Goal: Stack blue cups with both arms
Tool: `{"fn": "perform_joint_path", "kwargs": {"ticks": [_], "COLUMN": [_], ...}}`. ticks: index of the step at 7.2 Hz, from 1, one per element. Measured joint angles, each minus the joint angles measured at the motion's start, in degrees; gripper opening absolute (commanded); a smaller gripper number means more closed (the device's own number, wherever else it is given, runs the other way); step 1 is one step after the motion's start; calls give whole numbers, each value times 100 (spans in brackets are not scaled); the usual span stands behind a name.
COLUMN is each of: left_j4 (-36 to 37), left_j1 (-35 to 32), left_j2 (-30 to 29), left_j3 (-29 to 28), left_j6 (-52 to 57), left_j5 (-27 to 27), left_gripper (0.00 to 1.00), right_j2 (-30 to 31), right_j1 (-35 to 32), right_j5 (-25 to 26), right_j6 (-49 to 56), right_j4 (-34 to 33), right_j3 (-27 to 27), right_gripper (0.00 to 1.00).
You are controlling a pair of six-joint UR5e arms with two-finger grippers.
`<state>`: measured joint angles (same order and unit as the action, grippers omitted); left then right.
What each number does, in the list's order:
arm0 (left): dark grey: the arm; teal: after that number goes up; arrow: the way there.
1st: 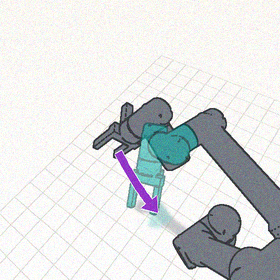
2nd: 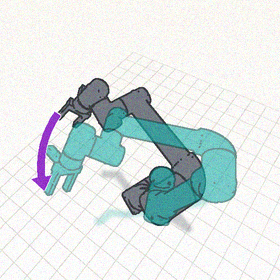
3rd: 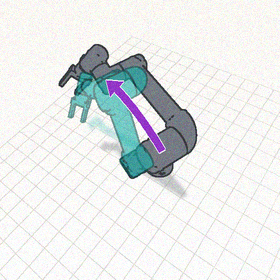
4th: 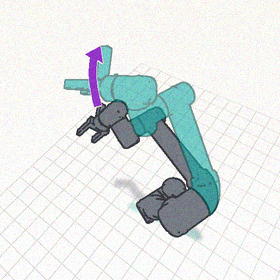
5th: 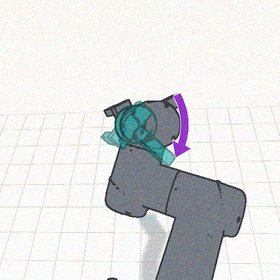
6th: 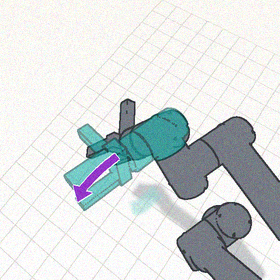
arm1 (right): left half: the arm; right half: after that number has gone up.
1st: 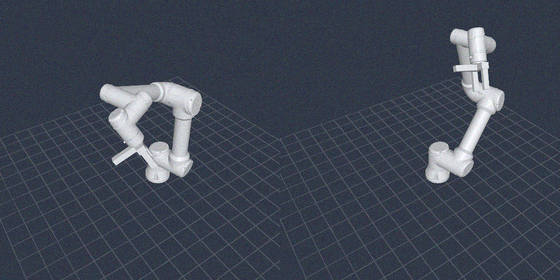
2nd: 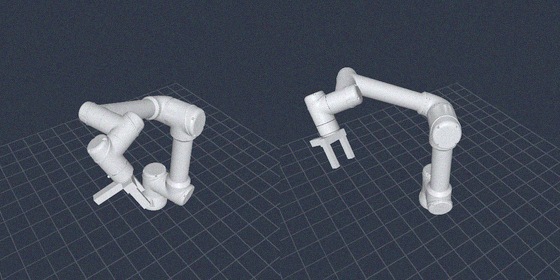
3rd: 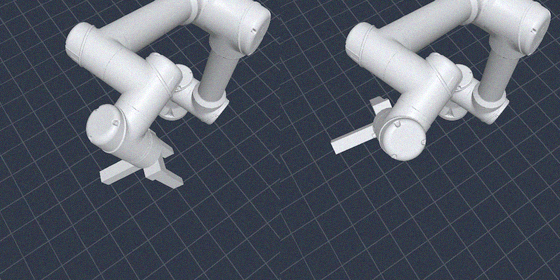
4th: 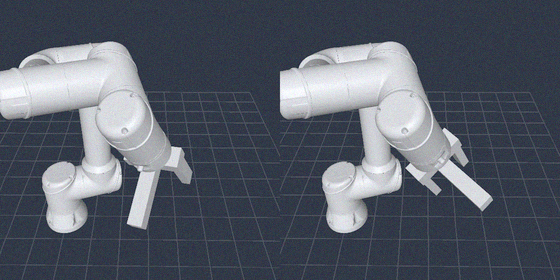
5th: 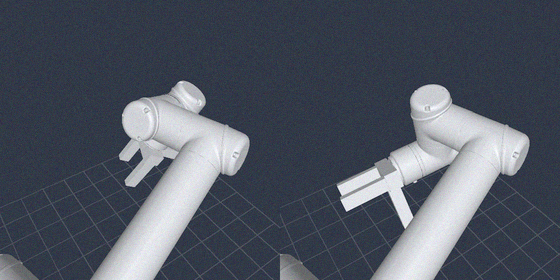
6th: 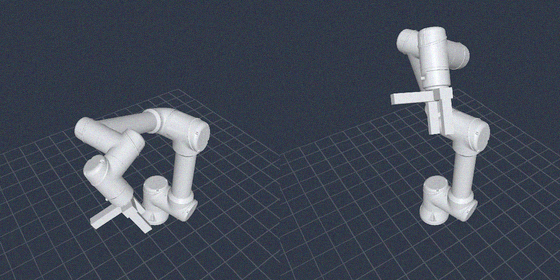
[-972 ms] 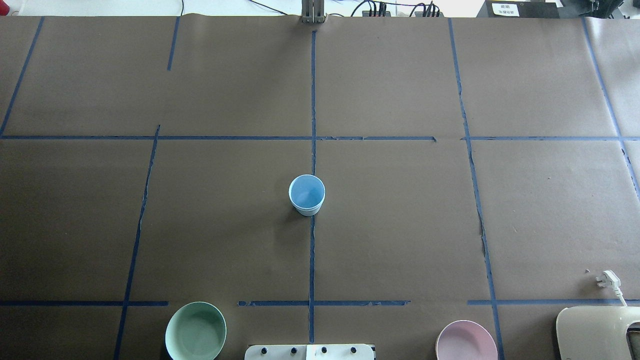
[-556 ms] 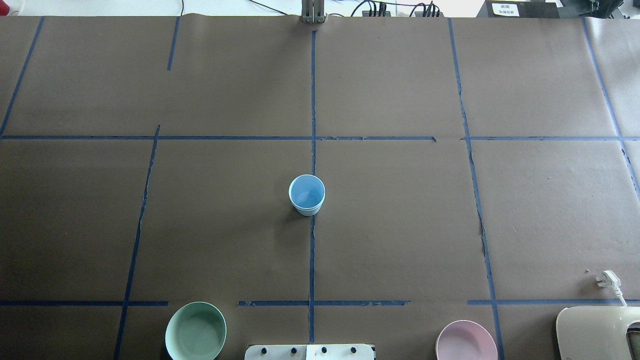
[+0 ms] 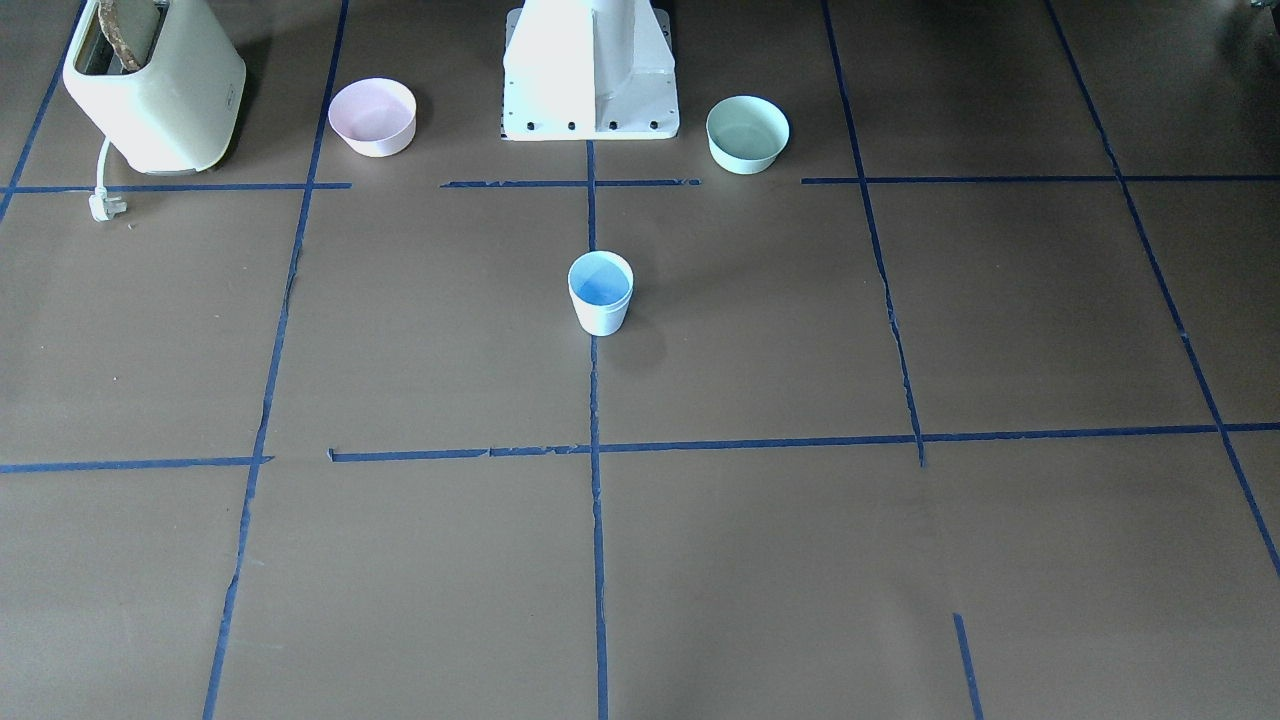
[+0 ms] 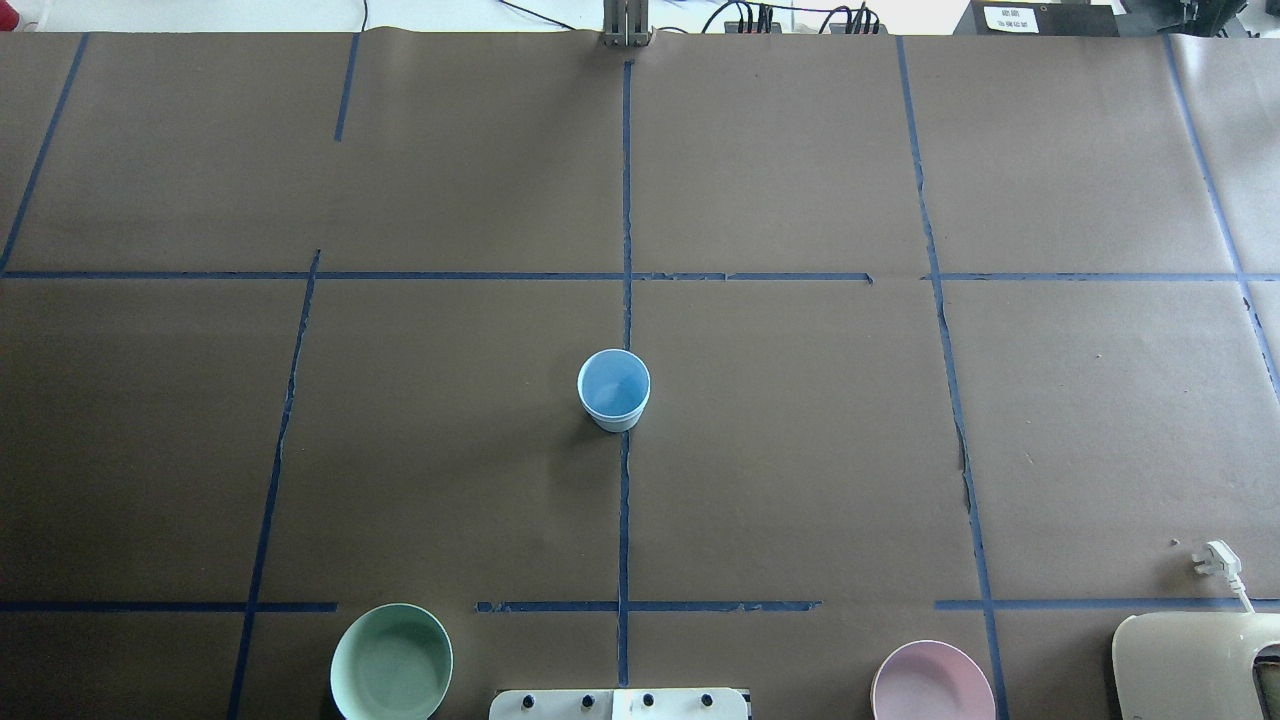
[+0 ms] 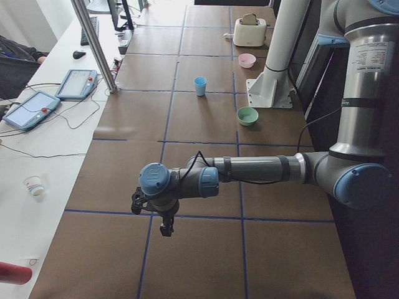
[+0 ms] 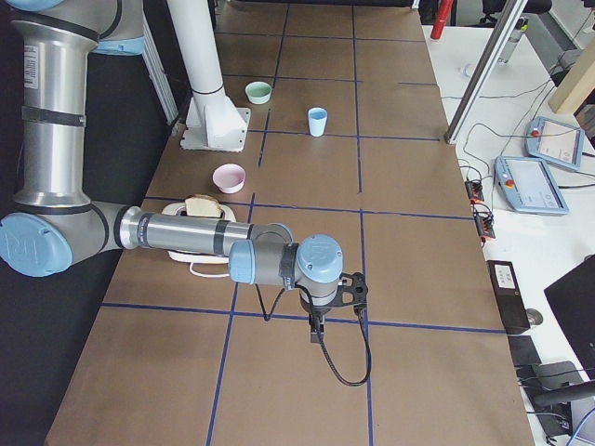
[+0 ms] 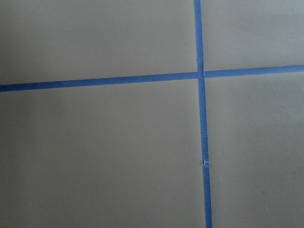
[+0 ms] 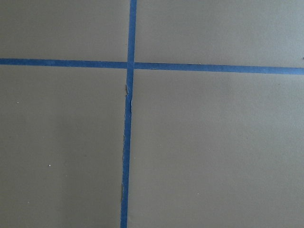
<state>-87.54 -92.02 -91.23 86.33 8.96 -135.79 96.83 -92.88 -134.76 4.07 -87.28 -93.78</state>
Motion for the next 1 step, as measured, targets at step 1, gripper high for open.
{"fn": "perform_joint_path", "kwargs": {"ticks": [1], "left_j4": [0], "left_j1": [0], "left_j2": [1], "left_j3": [-1], "left_j6": [0], "left_j5": [0], "left_gripper": [100], "right_j2": [4], "right_j1": [-2], "right_j5": [-7], "right_j6": [-2], "right_j4": [0], "right_j3": [-3], "right_gripper": [100]}}
